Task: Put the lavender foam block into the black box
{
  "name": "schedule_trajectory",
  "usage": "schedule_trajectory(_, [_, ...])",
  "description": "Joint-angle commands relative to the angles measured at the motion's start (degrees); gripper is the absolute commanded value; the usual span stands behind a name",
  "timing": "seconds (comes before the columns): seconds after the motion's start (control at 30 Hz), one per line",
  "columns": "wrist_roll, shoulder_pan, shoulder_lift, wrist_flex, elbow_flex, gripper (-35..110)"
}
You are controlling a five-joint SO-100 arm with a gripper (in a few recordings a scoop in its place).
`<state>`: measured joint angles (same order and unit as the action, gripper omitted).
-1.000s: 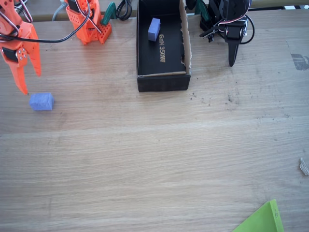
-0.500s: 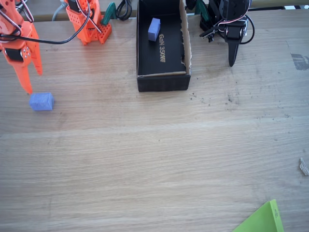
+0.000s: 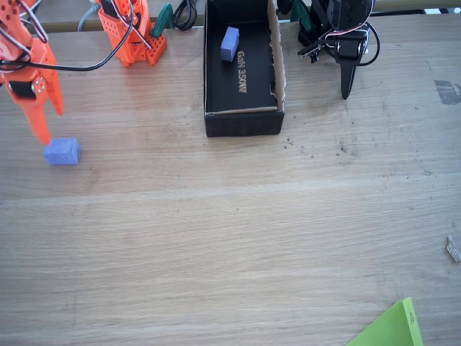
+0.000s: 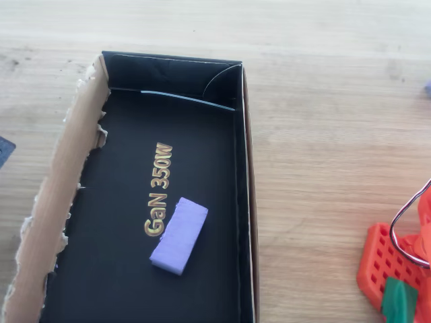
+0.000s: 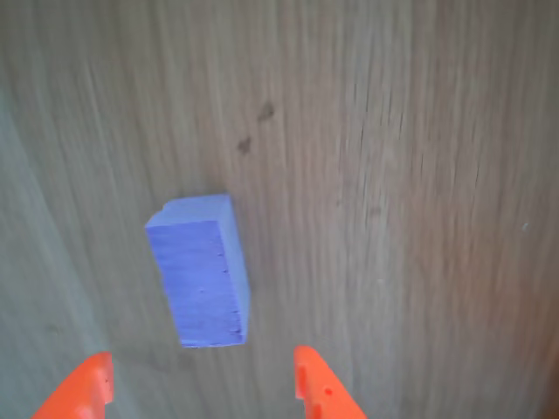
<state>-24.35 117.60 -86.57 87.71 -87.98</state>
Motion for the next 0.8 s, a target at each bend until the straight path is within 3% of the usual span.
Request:
schedule_trajectory(0.0, [-0.09, 0.7, -0.09, -0.35, 2.64, 28])
schedule_trajectory(0.77, [1.67, -1.23, 9.32, -10.99, 3.69, 28])
